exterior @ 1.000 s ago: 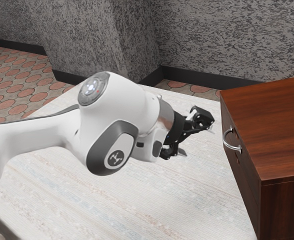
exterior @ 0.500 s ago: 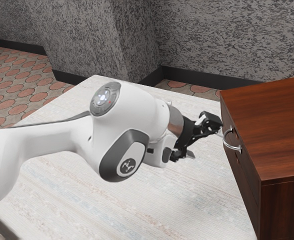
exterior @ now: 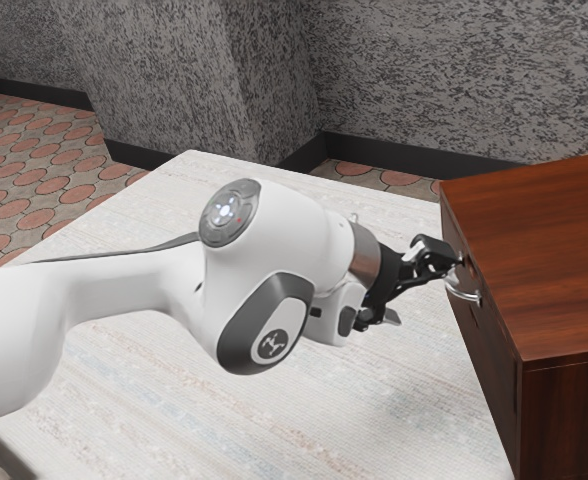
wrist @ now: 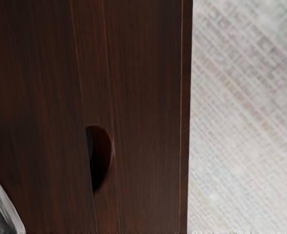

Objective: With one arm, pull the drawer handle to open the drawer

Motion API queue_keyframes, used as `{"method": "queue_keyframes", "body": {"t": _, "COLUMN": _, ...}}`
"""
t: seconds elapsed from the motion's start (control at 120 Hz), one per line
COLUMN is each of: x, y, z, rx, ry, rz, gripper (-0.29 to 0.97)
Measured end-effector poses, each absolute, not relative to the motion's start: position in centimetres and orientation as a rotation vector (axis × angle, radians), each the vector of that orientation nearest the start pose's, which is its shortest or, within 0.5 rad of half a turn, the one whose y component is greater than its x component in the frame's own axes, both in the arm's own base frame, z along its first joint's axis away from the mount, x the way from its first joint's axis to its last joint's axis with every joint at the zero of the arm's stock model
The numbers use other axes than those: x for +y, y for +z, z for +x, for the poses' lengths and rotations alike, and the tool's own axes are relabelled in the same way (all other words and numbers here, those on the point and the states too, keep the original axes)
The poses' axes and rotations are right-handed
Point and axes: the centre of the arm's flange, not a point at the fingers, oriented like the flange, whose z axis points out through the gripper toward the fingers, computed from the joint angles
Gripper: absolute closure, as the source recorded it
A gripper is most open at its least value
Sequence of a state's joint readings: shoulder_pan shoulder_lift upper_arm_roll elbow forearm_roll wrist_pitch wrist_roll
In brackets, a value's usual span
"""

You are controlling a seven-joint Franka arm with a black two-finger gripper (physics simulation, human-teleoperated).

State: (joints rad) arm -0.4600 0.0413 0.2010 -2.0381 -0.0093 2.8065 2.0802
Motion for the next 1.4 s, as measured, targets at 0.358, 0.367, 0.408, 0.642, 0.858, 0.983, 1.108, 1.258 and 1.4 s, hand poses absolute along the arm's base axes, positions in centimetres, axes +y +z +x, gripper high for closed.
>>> {"method": "queue_keyframes", "body": {"t": 0.358, "x": -14.7, "y": 50.8, "z": 58.1, "rx": 2.303, "ry": -0.579, "rz": -0.998, "gripper": 0.0}}
{"method": "queue_keyframes", "body": {"t": 0.367, "x": -14.6, "y": 50.7, "z": 58.1, "rx": 2.303, "ry": -0.578, "rz": -0.999, "gripper": 0.0}}
{"method": "queue_keyframes", "body": {"t": 0.408, "x": -14.4, "y": 50.7, "z": 57.9, "rx": 2.304, "ry": -0.577, "rz": -1.004, "gripper": 0.0}}
{"method": "queue_keyframes", "body": {"t": 0.642, "x": -13.2, "y": 50.2, "z": 56.8, "rx": 2.311, "ry": -0.57, "rz": -1.027, "gripper": 0.0}}
{"method": "queue_keyframes", "body": {"t": 0.858, "x": -11.6, "y": 50.2, "z": 56.2, "rx": 2.304, "ry": -0.562, "rz": -1.053, "gripper": -0.01}}
{"method": "queue_keyframes", "body": {"t": 0.983, "x": -10.7, "y": 49.5, "z": 55.8, "rx": 2.308, "ry": -0.552, "rz": -1.077, "gripper": -0.01}}
{"method": "queue_keyframes", "body": {"t": 1.108, "x": -10.0, "y": 49.6, "z": 55.2, "rx": 2.306, "ry": -0.556, "rz": -1.089, "gripper": -0.01}}
{"method": "queue_keyframes", "body": {"t": 1.258, "x": -9.3, "y": 50.0, "z": 54.2, "rx": 2.301, "ry": -0.565, "rz": -1.099, "gripper": 0.02}}
{"method": "queue_keyframes", "body": {"t": 1.4, "x": -8.8, "y": 49.7, "z": 53.5, "rx": 2.308, "ry": -0.561, "rz": -1.105, "gripper": 0.0}}
